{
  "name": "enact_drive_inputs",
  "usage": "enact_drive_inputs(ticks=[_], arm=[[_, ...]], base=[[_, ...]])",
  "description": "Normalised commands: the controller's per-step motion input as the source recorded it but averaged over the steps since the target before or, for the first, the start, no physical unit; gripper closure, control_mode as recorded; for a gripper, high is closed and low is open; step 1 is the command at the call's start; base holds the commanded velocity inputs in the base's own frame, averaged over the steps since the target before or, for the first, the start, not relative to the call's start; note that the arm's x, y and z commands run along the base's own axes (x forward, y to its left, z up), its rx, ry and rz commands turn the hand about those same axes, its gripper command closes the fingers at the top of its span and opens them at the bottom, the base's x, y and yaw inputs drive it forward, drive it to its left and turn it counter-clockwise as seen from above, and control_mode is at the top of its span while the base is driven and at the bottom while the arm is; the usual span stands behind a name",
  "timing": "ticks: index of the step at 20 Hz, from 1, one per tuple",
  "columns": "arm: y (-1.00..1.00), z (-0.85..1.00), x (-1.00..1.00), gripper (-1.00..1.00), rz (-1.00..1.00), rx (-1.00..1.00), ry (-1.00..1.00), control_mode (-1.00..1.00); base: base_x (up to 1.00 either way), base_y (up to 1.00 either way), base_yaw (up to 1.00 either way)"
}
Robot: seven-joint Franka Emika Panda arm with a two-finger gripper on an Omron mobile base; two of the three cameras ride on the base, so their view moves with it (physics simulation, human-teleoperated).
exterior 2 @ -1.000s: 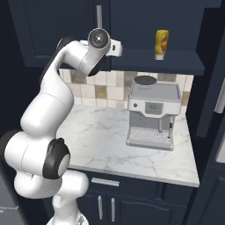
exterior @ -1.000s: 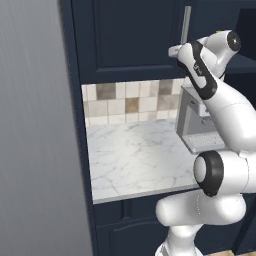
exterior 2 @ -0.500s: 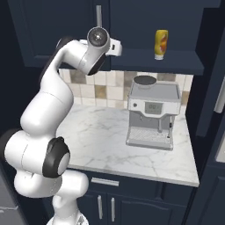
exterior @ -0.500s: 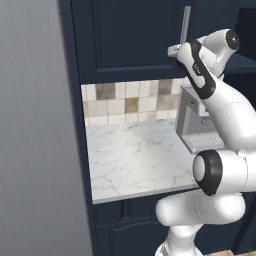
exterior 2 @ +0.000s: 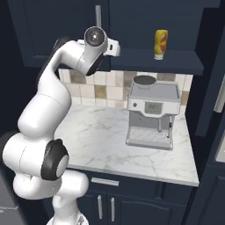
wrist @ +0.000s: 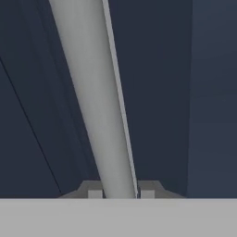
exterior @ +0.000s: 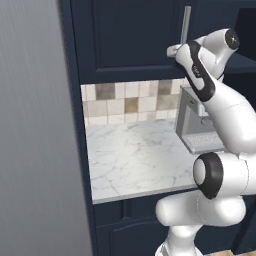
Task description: Move the shaker and mustard from the cabinet to the dining counter.
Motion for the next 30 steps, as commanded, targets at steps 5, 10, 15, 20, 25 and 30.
enact_drive_inputs(ticks=[5, 10, 15, 20, 25, 30], arm=[[0.21, 0.16, -0.74, 1.0, -0.13, -0.04, 0.08, -1.0], [0.04, 0.11, -0.93, 1.0, -0.16, -0.03, 0.02, -1.0], [0.0, 0.06, -1.0, 1.0, -0.16, -0.02, 0.0, -1.0], [0.0, 0.12, -1.0, 1.0, -0.15, -0.01, 0.0, -1.0], [0.0, 0.08, -1.0, 1.0, -0.13, -0.01, 0.0, -1.0], [0.0, 0.02, -0.94, 1.0, -0.1, 0.0, -0.04, -1.0]], base=[[0.0, 0.0, 0.0], [0.0, 0.0, 0.0], [0.0, 0.0, 0.0], [0.0, 0.0, 0.0], [0.0, 0.0, 0.0], [0.0, 0.0, 0.0]])
